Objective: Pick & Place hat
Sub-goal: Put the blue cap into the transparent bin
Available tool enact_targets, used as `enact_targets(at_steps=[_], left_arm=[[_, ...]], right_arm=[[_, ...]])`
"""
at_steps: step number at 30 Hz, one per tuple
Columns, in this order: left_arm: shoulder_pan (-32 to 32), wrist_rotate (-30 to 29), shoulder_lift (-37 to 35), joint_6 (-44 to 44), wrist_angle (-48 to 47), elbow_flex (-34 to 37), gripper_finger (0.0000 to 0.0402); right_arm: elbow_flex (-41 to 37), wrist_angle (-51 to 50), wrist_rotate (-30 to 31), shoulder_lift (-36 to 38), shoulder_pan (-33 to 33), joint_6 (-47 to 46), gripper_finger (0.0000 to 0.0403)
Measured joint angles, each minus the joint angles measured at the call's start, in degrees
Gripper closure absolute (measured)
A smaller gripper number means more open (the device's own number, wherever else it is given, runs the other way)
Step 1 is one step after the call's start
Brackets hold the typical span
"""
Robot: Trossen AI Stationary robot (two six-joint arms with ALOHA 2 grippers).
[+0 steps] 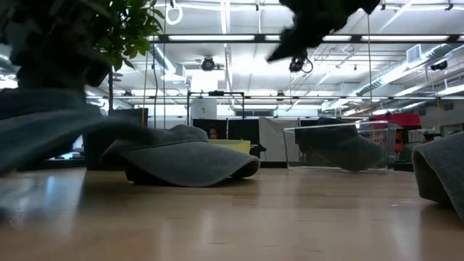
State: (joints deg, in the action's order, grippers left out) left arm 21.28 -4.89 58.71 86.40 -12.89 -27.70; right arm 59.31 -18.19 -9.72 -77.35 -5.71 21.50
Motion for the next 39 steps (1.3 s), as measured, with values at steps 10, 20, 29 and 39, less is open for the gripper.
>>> enact_targets(at_steps=[10,20,29,39], left_arm=[[-6.7,-0.4,-0.3,-15.1,-0.9,-12.1,0.0384],[-13.7,0.9,-0.2,-14.8,-2.3,-14.8,0.0381],[-15.1,1.8,-0.2,-15.1,5.1,-14.8,0.0381],[-15.1,2.3,-0.2,-15.0,6.6,-14.8,0.0379]], right_arm=[[0.5,26.9,-8.0,-13.4,11.5,23.3,0.0242],[16.8,15.3,7.1,-22.0,16.1,40.7,0.0234],[27.9,2.2,5.6,-29.3,16.1,43.2,0.0234],[28.1,0.6,14.9,-31.2,15.7,49.8,0.0234]])
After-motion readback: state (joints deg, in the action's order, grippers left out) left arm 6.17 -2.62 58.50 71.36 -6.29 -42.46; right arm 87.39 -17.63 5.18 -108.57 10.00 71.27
